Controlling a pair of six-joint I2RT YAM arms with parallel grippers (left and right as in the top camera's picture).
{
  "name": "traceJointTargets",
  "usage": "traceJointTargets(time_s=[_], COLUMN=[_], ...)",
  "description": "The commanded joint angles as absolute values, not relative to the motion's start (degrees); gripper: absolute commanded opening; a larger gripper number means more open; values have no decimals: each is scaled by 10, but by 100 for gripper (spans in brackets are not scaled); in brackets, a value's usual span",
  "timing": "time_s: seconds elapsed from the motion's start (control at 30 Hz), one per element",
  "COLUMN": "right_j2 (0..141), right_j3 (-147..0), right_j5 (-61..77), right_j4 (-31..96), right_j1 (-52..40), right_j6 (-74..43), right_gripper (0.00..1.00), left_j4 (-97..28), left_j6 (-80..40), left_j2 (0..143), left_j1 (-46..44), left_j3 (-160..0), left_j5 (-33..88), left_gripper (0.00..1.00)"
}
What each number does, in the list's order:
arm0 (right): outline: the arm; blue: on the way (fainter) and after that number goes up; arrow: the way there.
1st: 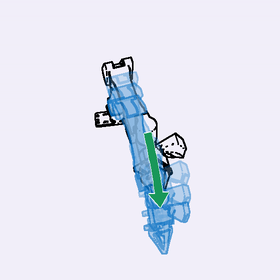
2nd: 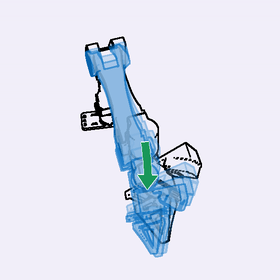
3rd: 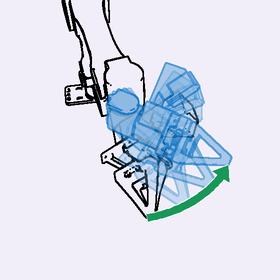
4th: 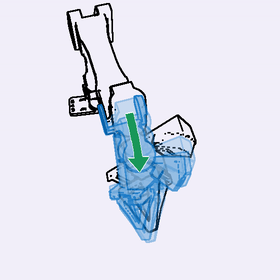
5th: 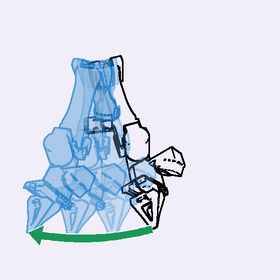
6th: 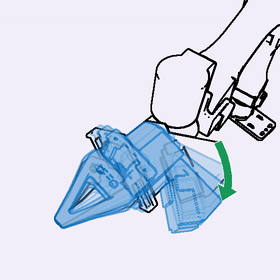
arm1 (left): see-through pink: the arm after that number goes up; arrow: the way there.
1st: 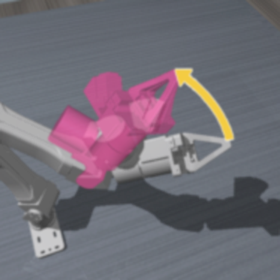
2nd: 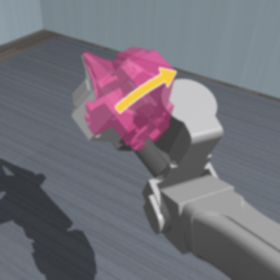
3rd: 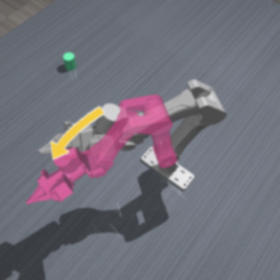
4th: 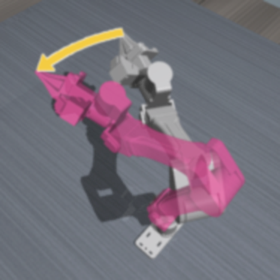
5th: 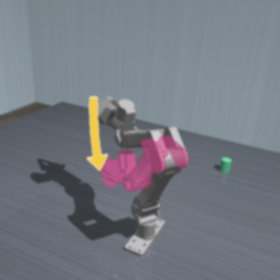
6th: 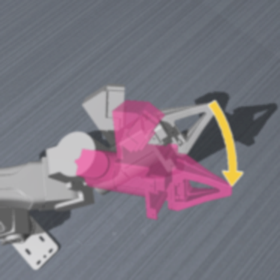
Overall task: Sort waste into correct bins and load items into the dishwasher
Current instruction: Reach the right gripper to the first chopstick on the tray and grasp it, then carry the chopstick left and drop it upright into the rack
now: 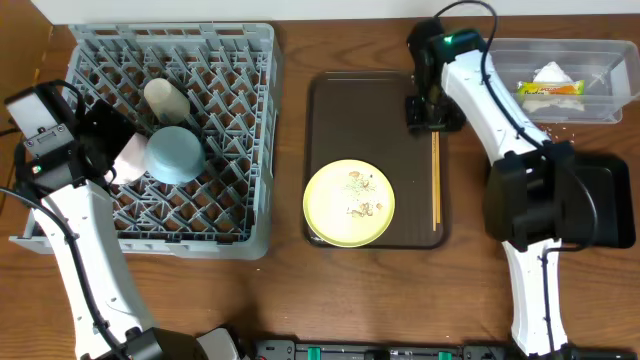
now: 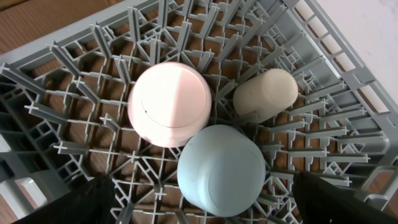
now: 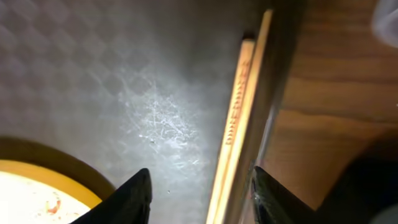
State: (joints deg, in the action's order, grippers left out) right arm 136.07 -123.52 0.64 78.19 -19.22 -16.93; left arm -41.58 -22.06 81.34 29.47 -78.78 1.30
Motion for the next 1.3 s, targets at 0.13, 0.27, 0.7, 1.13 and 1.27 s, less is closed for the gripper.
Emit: traceJointTargets(time_s=[0.13,0.27,0.7,1.13,1.27], right_j2=[1366,1366,1366,1366,1366], right_j3=[-1173,-1143,-1097,-1100,-1132], right_j5=[20,20,41,41,40], right_j4=[752,730,677,666,684], right_j1=[-191,-191,-192,-199,-193], right_j6=[-189,-189,-189,-188,-188], right_gripper=[43,44,40,1,1], left_j4=[-416,-416,-416,-416,-416], left_j6=[-217,-217,-217,-217,-217], left_j2=[817,817,817,817,817], left_j1=[296,296,296,296,296], left_j3=[-791,-791,-791,-791,-791], left_j5=[8,8,8,8,8], left_gripper=[93,93,93,93,93])
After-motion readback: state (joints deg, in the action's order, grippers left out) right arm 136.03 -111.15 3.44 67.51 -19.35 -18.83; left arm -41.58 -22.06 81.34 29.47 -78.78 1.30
